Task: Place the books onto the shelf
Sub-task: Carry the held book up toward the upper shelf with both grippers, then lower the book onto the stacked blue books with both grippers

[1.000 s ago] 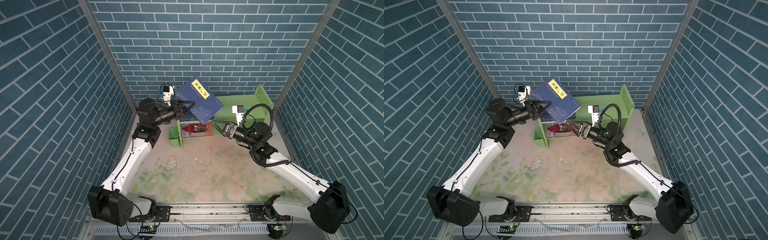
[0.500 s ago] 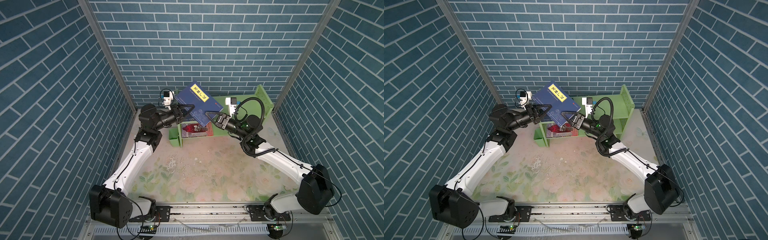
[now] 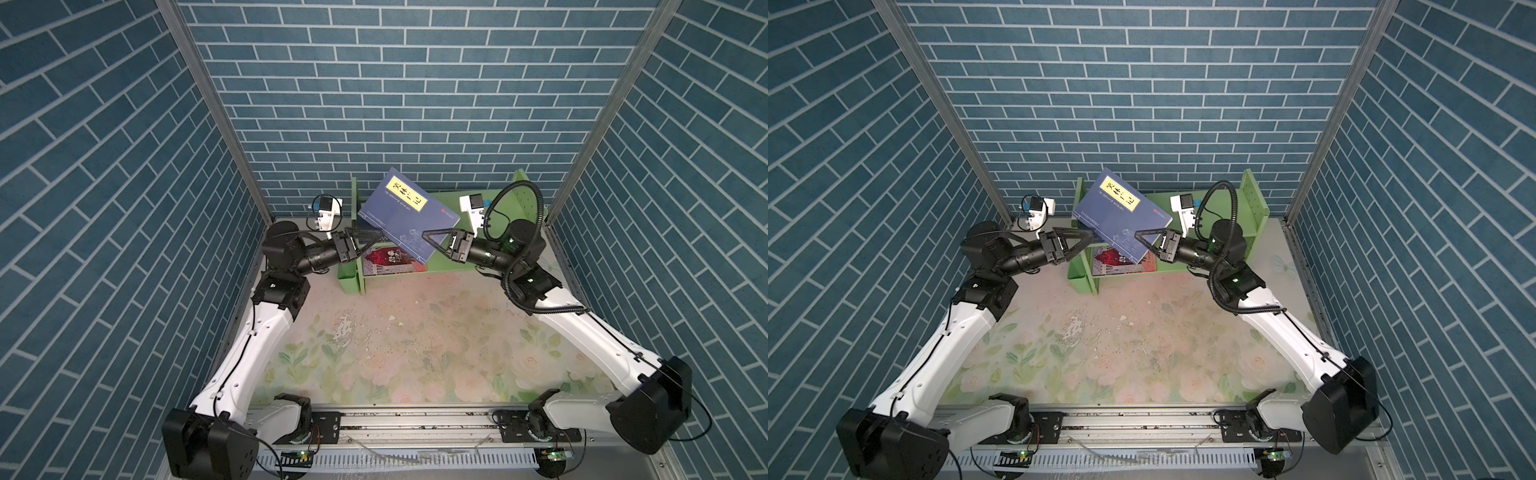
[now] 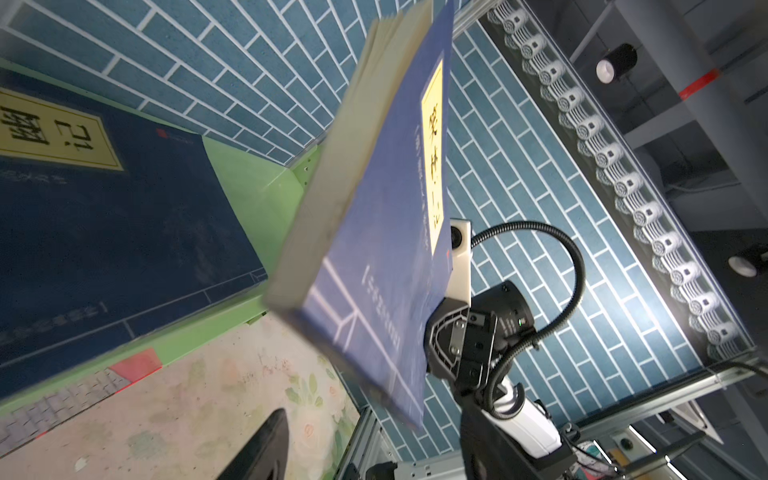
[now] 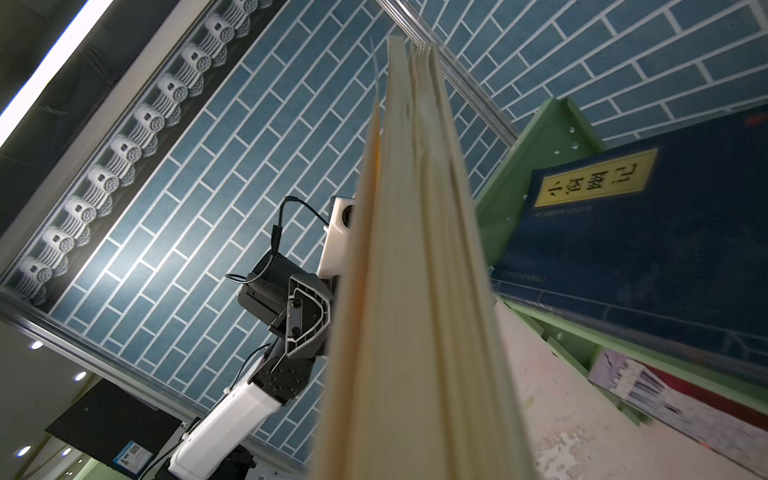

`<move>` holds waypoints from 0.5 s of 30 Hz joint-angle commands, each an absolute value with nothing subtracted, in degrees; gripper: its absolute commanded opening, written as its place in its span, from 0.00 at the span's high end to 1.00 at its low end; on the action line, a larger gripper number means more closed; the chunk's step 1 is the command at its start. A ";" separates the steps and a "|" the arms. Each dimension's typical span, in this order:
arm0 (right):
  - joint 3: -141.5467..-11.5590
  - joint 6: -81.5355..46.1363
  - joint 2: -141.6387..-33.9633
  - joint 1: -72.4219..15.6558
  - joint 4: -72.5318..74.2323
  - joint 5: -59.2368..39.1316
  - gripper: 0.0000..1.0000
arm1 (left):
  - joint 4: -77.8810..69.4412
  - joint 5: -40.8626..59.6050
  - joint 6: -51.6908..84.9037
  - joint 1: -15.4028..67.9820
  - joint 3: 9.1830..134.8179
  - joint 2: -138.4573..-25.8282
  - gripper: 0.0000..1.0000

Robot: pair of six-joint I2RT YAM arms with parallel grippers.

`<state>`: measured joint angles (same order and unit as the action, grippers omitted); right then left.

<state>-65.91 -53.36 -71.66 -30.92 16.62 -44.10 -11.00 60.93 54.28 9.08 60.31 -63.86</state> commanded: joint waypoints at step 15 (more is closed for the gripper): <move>-70.26 -37.75 -63.10 -22.80 -11.19 -72.03 1.00 | 0.75 83.43 41.77 7.10 66.24 -66.91 0.23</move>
